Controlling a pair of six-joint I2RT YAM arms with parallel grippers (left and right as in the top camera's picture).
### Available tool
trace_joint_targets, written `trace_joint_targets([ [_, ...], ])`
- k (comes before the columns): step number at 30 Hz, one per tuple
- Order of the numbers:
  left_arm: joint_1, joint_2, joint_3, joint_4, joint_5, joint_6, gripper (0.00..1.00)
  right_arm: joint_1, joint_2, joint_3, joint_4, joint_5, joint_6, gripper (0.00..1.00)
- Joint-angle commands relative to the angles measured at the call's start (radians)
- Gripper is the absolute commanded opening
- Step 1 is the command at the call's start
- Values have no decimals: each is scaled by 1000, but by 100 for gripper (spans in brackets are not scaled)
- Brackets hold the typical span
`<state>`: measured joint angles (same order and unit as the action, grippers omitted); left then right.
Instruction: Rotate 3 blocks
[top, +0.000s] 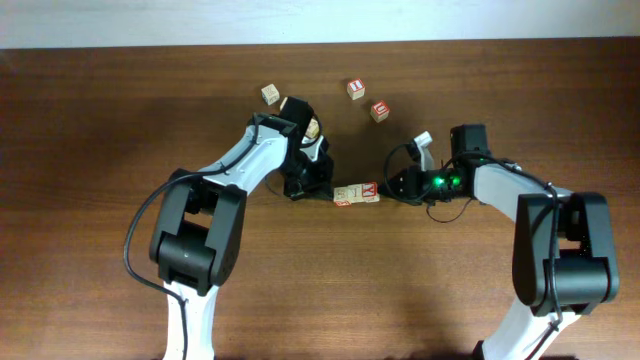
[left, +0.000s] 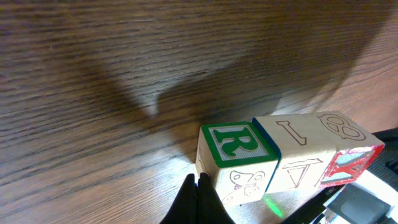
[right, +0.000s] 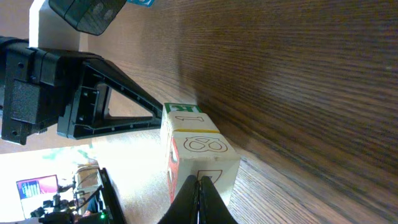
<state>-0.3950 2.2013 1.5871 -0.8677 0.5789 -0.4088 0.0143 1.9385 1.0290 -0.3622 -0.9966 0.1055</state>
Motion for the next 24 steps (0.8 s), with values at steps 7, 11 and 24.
trace_joint_targets([
  [7,-11,5,-3,11,61,-2,0,100,-19,56,-1,-42,32,4],
  [11,-11,5,-3,11,61,-2,0,123,-19,70,0,-40,47,4],
  [24,-11,5,-3,11,61,-2,0,220,-19,101,4,34,92,4],
])
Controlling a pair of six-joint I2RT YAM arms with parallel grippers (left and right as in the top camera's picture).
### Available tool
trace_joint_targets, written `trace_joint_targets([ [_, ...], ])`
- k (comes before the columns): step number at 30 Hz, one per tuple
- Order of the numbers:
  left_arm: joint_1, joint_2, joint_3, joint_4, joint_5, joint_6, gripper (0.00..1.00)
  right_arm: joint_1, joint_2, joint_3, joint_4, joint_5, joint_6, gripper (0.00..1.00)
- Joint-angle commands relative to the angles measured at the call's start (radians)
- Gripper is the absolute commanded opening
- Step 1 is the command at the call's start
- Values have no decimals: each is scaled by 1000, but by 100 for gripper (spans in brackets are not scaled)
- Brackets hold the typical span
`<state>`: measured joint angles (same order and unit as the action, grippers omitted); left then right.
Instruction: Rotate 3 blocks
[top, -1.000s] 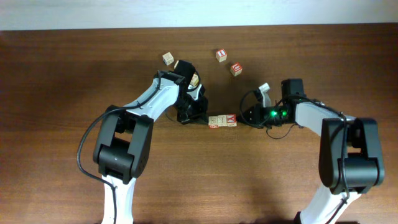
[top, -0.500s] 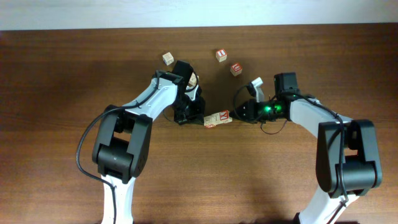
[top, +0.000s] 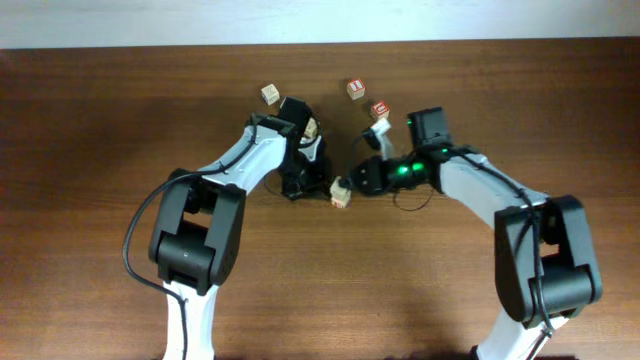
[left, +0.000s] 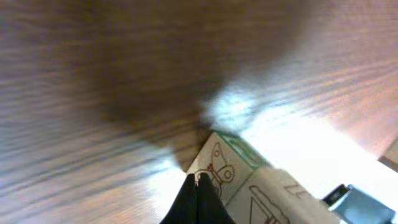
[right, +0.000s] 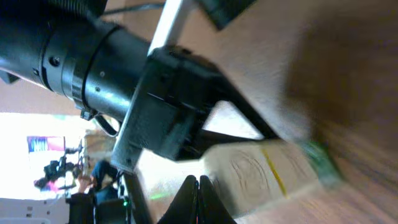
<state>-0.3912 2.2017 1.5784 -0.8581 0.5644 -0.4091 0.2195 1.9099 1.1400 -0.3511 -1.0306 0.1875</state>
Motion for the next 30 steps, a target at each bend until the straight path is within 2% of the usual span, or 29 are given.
trace_joint_targets([
  [1,-15,5,6,1,76,-2,0,16,9,-10,-7,75,13,4],
  [13,-14,5,6,1,75,-2,0,12,9,-10,-9,89,26,4],
  [25,-12,5,6,2,56,-2,0,-50,7,-10,-53,84,27,4],
  [30,1,5,11,1,14,-2,0,-50,1,-10,-53,62,28,4],
])
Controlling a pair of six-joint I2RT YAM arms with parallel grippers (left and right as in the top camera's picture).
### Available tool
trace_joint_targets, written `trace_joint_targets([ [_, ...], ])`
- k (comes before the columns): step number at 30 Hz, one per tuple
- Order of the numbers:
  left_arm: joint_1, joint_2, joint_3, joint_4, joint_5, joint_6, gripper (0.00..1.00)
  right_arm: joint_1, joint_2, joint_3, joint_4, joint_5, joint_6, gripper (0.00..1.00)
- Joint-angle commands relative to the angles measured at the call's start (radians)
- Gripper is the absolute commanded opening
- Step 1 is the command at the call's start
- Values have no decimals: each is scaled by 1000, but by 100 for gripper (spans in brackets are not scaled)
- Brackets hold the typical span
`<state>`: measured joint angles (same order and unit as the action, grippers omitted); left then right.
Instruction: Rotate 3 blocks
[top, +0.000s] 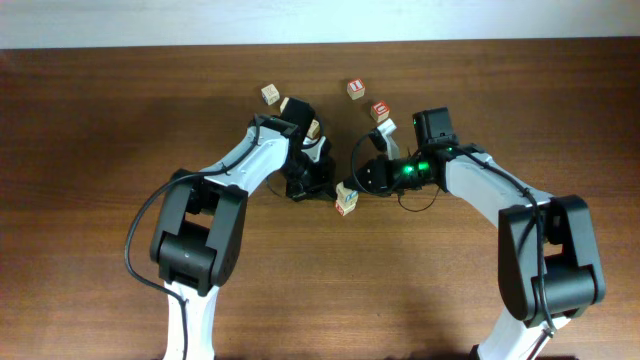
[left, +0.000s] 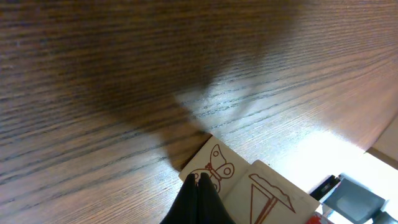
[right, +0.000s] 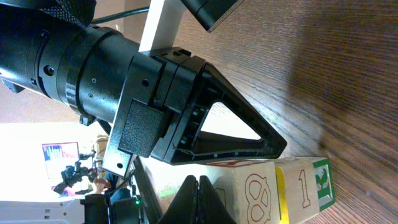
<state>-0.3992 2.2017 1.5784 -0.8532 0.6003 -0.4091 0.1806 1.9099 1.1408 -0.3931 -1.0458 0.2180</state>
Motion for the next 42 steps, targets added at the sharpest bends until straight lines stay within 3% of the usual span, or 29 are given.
trace_joint_targets([
  [1,17,5,13,-5,-27,-2,0,-11,-4,-11,-12,77,-2,4],
  [10,172,5,18,-5,-48,-1,0,0,-80,-10,-26,82,1,4],
  [22,204,-10,52,-39,-84,47,0,21,-88,80,-82,94,-5,4],
  [25,213,-77,119,-110,-182,74,0,3,-122,177,-194,130,-59,4],
  [29,214,-273,207,-163,-350,122,0,-23,-212,373,-481,306,-158,6],
  [32,214,-440,219,-156,-470,138,0,-27,-284,497,-639,480,-162,14],
  [33,214,-484,219,-156,-513,138,4,-27,-312,539,-689,544,-162,17],
  [35,214,-578,219,-163,-599,138,61,-27,-380,629,-787,683,-162,26],
  [36,214,-613,219,-180,-604,138,79,-27,-412,663,-829,741,-161,32],
  [37,214,-641,219,-197,-604,138,99,-27,-443,694,-865,793,-158,47],
  [38,214,-664,219,-204,-604,138,99,-27,-479,724,-903,842,-158,58],
  [39,214,-692,219,-205,-604,138,99,-27,-546,764,-967,906,-159,76],
  [41,214,-705,219,-207,-604,138,99,-27,-605,780,-1008,936,-159,98],
  [42,214,-706,219,-207,-604,138,99,-27,-639,781,-1021,943,-159,98],
])
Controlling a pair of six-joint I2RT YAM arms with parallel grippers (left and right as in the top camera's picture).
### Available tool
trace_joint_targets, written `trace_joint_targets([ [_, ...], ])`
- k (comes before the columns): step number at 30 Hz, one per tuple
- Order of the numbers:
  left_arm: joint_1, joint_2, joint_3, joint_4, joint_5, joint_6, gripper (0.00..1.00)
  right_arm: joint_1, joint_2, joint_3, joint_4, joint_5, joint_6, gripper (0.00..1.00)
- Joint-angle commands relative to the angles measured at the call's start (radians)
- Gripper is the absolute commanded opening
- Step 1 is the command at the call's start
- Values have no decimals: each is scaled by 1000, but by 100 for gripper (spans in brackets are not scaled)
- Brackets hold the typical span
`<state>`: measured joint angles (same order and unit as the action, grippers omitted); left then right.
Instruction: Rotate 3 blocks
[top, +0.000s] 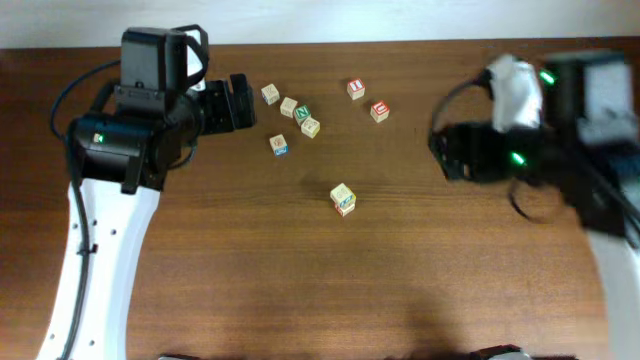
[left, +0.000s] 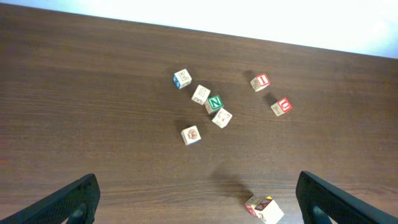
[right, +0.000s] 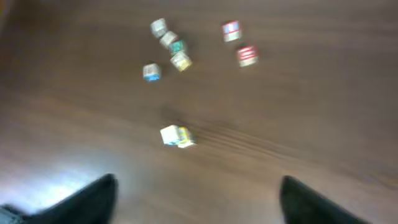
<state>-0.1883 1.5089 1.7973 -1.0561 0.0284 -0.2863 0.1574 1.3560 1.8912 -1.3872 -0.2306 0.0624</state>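
The short row of joined wooden blocks (top: 343, 198) lies at the table's middle, set diagonally, its red-and-yellow end showing in the left wrist view (left: 264, 208) and blurred in the right wrist view (right: 176, 135). My left gripper (top: 235, 100) is raised at the upper left, far from the row. Its jaws (left: 199, 205) are wide open with nothing between them. My right gripper (top: 450, 150) is raised at the right, also open and empty (right: 199, 202). Neither touches a block.
Loose letter blocks lie behind the row: a chain of several around a green N block (top: 302, 114), one with blue (top: 279, 145), and two red-lettered ones (top: 356, 89) (top: 379, 111). The table's far edge meets a white wall (left: 249, 18).
Both grippers were shut, tips down at the block row. Now both are open and high above the table, the left at the upper left and the right far to the right. The row stays put.
First both shut grippers pressed the ends of a row lying left to right. Then the right arm stood further back-left and the row was turned. Then the row lay diagonal between the tips. Now it rests alone, diagonal, with both arms away.
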Motion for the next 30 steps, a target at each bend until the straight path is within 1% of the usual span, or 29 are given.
trace_joint_targets([
  [1,3,-13,0,-4,-32,15,99,-3,-147,31,-47,127,-3,98],
  [6,3,-12,0,-5,-32,15,99,-2,-308,31,-80,127,-3,98],
  [10,3,-12,0,-5,-32,15,99,-2,-372,31,-80,127,-3,98],
  [12,3,-12,0,-5,-32,15,99,-2,-383,31,-80,127,-3,98],
  [17,3,-12,0,-5,-32,15,99,-2,-377,20,-105,227,-7,98],
  [19,3,-11,0,-5,-32,15,99,-23,-380,-25,-77,271,-9,98],
  [21,3,-11,0,-5,-32,15,99,-48,-408,-97,-27,266,-11,98],
  [23,3,-11,0,-5,-32,15,99,-63,-470,-220,80,262,-11,98],
  [25,2,-11,0,-5,-32,15,99,-90,-592,-450,307,233,-34,98],
  [28,2,-11,0,-6,-32,15,99,-116,-744,-737,605,96,-173,98],
  [30,2,-11,0,-8,-32,15,99,-126,-880,-982,815,24,-247,98],
])
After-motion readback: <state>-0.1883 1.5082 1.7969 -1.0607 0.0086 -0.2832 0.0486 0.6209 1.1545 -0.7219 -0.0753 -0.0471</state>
